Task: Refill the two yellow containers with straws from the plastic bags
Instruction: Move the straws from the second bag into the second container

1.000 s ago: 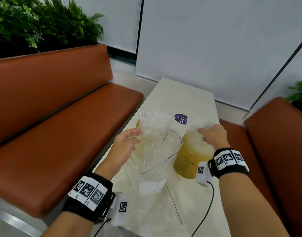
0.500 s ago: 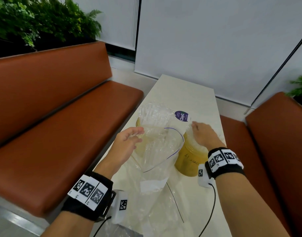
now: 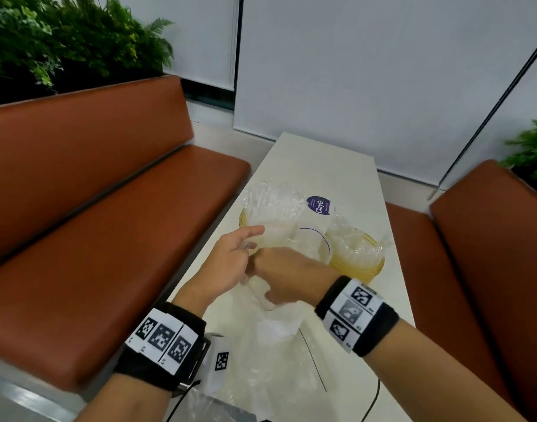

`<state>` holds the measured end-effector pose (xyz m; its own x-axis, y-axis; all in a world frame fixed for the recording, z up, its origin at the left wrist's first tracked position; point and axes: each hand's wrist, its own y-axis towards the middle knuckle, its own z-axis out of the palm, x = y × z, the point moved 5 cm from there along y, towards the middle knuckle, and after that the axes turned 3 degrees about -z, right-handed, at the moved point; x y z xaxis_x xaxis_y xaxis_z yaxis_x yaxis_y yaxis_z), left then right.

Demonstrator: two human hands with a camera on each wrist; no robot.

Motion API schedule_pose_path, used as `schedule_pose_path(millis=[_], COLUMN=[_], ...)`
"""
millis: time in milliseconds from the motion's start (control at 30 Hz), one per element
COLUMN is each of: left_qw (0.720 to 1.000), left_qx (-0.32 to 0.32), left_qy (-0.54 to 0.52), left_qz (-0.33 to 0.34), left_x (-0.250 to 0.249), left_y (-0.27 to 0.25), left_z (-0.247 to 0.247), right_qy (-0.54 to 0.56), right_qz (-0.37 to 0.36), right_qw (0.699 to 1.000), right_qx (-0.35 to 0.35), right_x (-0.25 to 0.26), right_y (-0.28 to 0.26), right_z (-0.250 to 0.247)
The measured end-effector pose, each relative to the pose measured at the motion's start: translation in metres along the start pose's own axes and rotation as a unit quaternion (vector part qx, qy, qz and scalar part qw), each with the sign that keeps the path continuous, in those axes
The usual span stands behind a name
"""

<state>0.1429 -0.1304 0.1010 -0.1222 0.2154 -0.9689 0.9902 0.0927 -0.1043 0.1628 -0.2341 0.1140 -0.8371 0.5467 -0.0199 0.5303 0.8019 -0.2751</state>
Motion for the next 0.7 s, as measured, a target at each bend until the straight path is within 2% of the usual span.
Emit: schedule_pose_path(millis=[67, 133, 233, 333, 533, 700], left_qw=[1.000, 0.998, 0.998, 0.997, 0.998, 0.998], left_qx=[0.008, 0.008, -0.002, -0.016, -0.016, -0.015], left_qy=[0.029, 0.051, 0.058, 0.063, 0.060, 0.035], left_qz=[0.007, 0.021, 0.031, 0.031, 0.015, 0.041], left_x=[0.001, 0.001, 0.001, 0.002, 0.009, 0.006], left_y=[-0.002, -0.004, -0.006, -0.005, -0.006, -0.010], left_z=[-0.001, -0.001, -0.001, -0.004, -0.007, -0.003], right_qy=[-0.086, -0.174, -0.222, -0.229, -0.273, -0.311], right_qz=[-0.002, 0.013, 0.034, 0.053, 0.068, 0.092], right_qw=[0.994, 0.975, 0.952, 0.947, 0.942, 0.927], right_qx=[0.063, 0.135, 0.208, 0.218, 0.182, 0.189], right_x=[0.003, 0.000, -0.002, -0.003, -0.003, 0.000], right_y=[0.006, 0.010, 0.011, 0.011, 0.008, -0.001], right_z=[0.014, 0.022, 0.029, 0.029, 0.020, 0.001])
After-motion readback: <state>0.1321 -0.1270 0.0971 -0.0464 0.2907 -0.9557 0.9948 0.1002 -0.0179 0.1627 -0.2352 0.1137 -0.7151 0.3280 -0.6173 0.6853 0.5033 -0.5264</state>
